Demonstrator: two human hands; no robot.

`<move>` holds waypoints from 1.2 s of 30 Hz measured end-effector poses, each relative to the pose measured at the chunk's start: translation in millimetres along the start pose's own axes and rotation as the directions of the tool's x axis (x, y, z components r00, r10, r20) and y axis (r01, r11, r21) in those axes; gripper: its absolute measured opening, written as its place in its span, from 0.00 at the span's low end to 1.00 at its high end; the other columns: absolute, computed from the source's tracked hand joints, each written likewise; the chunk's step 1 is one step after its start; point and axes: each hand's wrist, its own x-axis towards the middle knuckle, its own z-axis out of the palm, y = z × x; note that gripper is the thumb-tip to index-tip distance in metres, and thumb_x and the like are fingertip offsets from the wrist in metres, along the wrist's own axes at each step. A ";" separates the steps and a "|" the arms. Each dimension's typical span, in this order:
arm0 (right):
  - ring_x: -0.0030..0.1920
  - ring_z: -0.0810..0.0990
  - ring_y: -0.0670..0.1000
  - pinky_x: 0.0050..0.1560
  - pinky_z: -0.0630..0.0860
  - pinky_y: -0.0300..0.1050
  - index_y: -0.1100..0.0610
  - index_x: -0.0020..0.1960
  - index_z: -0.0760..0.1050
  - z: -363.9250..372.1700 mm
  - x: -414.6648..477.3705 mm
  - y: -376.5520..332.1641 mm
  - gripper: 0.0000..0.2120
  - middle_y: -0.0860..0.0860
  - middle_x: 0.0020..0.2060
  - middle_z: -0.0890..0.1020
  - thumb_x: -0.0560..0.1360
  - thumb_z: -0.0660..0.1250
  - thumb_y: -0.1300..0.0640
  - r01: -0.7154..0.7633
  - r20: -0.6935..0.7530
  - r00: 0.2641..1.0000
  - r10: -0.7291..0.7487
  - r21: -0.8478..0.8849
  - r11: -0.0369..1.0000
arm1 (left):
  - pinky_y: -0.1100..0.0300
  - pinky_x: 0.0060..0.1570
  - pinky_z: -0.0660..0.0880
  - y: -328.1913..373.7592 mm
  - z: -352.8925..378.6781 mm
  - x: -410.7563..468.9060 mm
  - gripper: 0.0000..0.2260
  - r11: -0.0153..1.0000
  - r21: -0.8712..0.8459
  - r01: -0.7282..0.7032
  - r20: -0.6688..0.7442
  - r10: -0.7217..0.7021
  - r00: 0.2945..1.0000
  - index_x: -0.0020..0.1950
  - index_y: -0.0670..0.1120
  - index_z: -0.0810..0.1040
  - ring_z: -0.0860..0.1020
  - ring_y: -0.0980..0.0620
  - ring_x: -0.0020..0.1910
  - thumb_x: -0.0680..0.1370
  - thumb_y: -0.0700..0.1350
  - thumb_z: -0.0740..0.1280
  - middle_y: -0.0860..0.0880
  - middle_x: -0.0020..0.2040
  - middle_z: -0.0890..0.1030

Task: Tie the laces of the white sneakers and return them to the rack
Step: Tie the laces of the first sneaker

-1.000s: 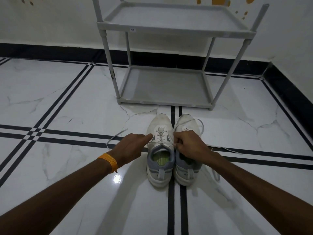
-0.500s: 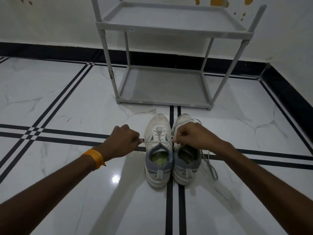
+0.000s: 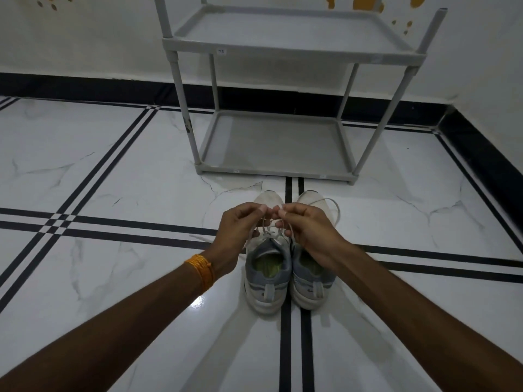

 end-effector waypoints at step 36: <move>0.41 0.83 0.42 0.43 0.78 0.32 0.54 0.52 0.76 2.2 -8.4 13.8 0.09 0.50 0.41 0.85 0.74 0.71 0.61 0.345 0.068 0.908 -0.414 -0.683 0.644 | 0.63 0.40 0.80 -15.0 6.8 17.1 0.08 0.984 0.177 0.034 -0.030 -0.029 0.999 0.51 0.40 0.79 0.83 0.51 0.39 0.76 0.44 0.71 0.44 0.43 0.84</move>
